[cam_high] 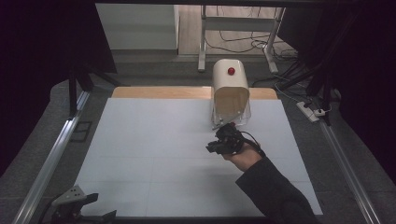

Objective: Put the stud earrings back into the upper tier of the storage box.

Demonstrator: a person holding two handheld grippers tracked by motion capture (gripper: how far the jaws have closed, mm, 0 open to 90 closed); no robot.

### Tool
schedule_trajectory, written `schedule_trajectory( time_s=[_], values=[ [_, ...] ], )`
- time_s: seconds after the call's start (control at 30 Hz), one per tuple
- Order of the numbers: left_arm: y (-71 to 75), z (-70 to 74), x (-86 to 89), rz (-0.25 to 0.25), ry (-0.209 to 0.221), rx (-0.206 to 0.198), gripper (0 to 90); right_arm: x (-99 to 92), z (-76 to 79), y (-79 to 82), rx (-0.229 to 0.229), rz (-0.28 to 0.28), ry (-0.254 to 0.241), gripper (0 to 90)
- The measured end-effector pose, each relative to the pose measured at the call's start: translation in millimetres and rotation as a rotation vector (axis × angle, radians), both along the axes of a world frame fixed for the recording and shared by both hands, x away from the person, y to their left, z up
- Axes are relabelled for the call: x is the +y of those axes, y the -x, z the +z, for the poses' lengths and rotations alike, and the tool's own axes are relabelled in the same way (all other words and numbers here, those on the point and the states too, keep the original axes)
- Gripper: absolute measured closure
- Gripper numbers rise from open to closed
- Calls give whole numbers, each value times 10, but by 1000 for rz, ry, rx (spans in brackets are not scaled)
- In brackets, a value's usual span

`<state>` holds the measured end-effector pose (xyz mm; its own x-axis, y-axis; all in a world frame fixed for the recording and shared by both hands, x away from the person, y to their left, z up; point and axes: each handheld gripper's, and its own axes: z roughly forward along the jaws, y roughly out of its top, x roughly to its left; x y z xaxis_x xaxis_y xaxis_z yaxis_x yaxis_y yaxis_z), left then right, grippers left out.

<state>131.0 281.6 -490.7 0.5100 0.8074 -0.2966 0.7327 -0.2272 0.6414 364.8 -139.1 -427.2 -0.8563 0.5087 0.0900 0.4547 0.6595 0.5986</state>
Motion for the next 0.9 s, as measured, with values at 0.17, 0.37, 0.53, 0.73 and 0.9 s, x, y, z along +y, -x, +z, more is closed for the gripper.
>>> schedule_trajectory(
  time_s=[0.17, 0.37, 0.53, 0.73, 0.9],
  values=[
    [-1, 0, -1, 0, 0, 1, 25, -63, 135, -31, -17, -4, -9, 800],
    [-1, 0, -2, 1, -2, 1, 25, -121, 261, -61, -29, -12, -9, 800],
    [-2, -1, -2, 1, -1, 1, 25, -165, 373, -96, -43, -19, -15, 800],
    [-2, -1, -1, 1, -1, 1, 25, -219, 501, -145, -53, -32, -26, 800],
    [-2, -1, -1, 1, 0, 1, 25, -273, 595, -195, -64, -57, -22, 800]
  ],
)
